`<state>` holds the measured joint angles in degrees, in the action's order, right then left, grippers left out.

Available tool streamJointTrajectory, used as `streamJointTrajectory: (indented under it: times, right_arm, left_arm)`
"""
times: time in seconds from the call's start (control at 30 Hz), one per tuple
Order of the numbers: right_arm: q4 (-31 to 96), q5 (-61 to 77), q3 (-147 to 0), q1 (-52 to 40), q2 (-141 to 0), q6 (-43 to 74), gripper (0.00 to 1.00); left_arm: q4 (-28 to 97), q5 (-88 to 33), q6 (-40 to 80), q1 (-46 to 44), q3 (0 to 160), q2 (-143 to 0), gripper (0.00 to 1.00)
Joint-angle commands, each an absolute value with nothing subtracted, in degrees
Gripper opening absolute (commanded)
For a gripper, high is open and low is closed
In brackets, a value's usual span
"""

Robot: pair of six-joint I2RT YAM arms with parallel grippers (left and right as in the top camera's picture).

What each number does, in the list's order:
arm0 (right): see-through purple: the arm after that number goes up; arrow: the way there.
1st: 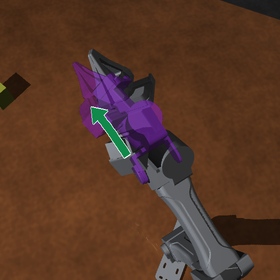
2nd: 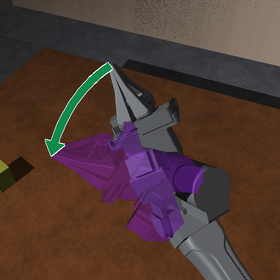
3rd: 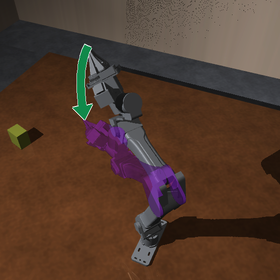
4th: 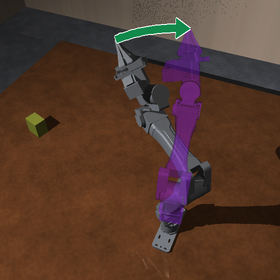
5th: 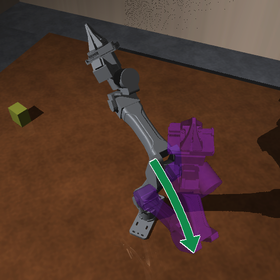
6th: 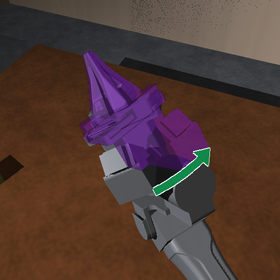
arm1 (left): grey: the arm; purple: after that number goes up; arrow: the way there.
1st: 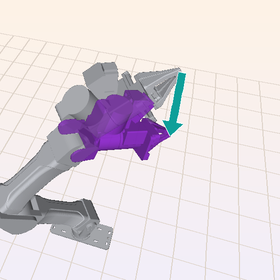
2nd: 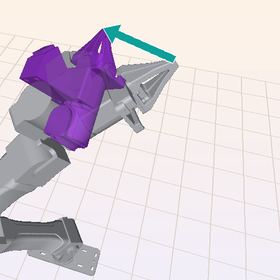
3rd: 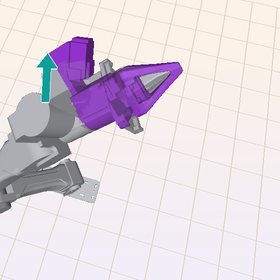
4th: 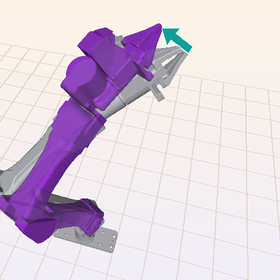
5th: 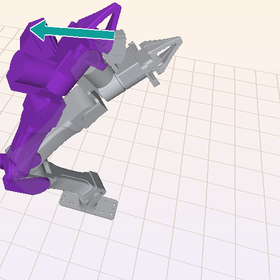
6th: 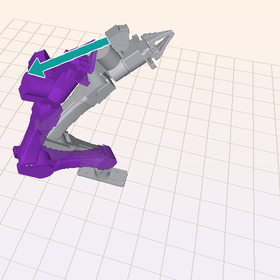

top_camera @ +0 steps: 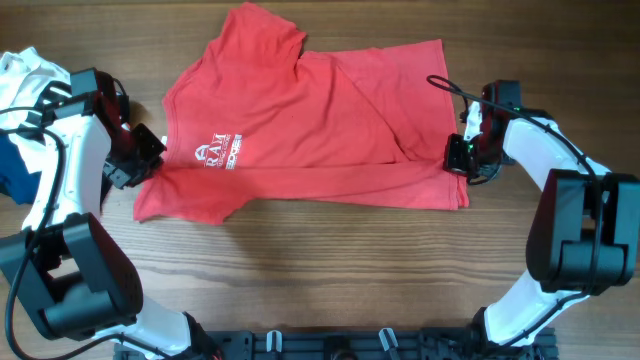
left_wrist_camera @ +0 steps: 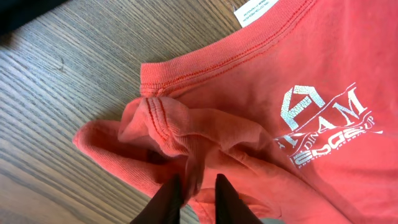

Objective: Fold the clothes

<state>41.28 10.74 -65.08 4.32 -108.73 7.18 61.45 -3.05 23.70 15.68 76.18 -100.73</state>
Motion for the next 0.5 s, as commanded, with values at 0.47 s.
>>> streamJointTrajectory:
  times: [0.47]
  right_arm:
    - [45.9,9.9,-62.9,4.1,-112.7,6.0,0.04]
  left_arm:
    - [65.6,6.5,21.9,15.5,75.9,-101.4,0.36]
